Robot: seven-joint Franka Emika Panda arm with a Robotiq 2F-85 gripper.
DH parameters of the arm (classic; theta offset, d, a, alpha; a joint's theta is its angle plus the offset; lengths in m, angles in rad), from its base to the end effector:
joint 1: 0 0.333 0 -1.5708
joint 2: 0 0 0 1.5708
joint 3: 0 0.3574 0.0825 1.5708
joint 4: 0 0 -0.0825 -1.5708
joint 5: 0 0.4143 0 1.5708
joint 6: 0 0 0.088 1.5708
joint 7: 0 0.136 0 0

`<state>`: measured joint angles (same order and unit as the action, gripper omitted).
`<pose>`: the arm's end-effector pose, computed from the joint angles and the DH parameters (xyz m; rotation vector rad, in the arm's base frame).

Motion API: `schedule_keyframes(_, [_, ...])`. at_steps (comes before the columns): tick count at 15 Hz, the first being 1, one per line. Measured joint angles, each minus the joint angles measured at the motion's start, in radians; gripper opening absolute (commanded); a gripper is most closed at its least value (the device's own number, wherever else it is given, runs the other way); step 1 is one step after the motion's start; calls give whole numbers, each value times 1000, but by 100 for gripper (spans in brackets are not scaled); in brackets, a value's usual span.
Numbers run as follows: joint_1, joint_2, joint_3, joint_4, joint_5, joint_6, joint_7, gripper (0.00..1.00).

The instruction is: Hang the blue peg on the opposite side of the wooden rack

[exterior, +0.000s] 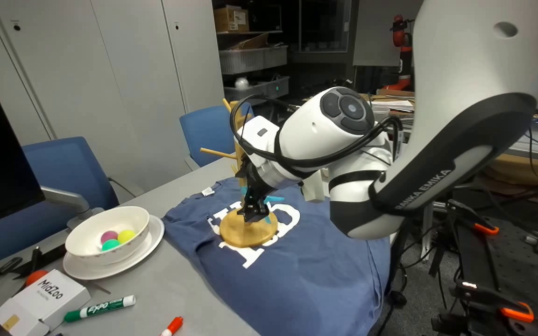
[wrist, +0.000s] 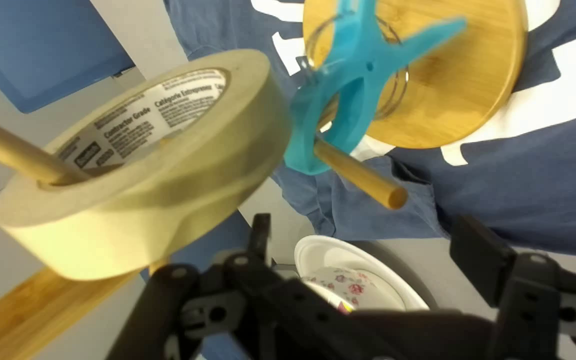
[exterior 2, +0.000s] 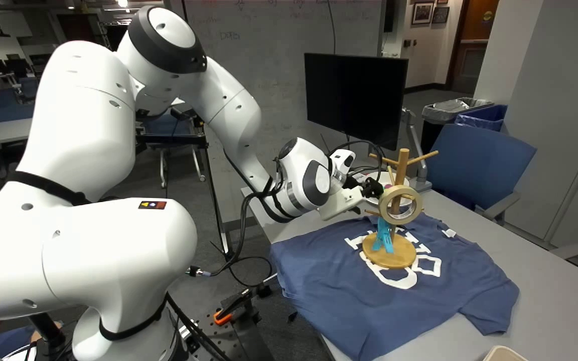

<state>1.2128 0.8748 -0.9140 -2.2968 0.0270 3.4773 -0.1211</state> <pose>0.5810 0.1765 0.1623 2.2893 0.9717 0.8630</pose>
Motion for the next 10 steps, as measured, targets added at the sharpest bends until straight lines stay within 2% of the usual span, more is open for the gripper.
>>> schedule_keyframes(10, [-7, -24, 19, -14, 2, 0, -2, 100])
